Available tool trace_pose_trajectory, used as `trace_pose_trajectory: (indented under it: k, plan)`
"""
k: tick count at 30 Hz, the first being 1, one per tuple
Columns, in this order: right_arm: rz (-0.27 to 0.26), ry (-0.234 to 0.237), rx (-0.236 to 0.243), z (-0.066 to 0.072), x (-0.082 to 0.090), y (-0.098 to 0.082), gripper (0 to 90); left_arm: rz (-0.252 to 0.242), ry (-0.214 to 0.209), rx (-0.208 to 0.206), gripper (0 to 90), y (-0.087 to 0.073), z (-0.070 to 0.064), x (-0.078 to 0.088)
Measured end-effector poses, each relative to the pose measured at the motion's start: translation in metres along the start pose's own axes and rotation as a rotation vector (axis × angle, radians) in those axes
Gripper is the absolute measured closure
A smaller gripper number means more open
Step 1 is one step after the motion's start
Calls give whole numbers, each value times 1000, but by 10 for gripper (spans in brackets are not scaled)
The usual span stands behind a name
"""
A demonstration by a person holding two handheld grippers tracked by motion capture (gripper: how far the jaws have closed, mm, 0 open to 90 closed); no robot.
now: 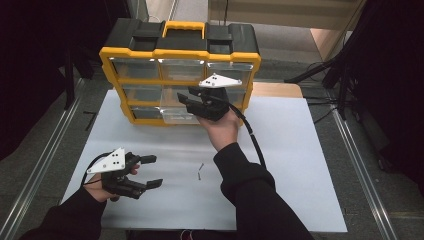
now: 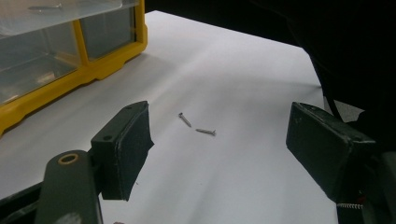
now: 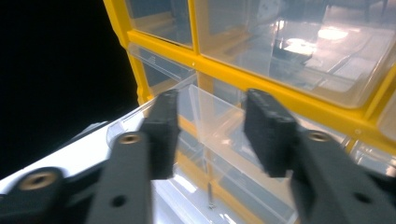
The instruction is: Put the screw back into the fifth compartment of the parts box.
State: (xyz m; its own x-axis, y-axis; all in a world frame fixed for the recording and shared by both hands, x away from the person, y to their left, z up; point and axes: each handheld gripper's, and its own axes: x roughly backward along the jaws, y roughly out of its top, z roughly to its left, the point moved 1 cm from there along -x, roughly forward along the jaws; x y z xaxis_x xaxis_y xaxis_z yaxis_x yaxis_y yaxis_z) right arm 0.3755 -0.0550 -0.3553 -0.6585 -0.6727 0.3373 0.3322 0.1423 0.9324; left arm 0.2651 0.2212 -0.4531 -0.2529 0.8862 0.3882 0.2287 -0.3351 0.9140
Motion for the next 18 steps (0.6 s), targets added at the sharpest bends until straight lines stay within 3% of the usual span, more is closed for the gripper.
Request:
trace_pose_trajectory:
  k: [4, 18]
  plan:
    - [0, 32, -10, -1, 3, 0, 401, 7, 1, 0, 218, 0, 0, 0]
    - [0, 64, 27, 3, 23, -6, 312, 7, 11, -1, 218, -1, 1, -1]
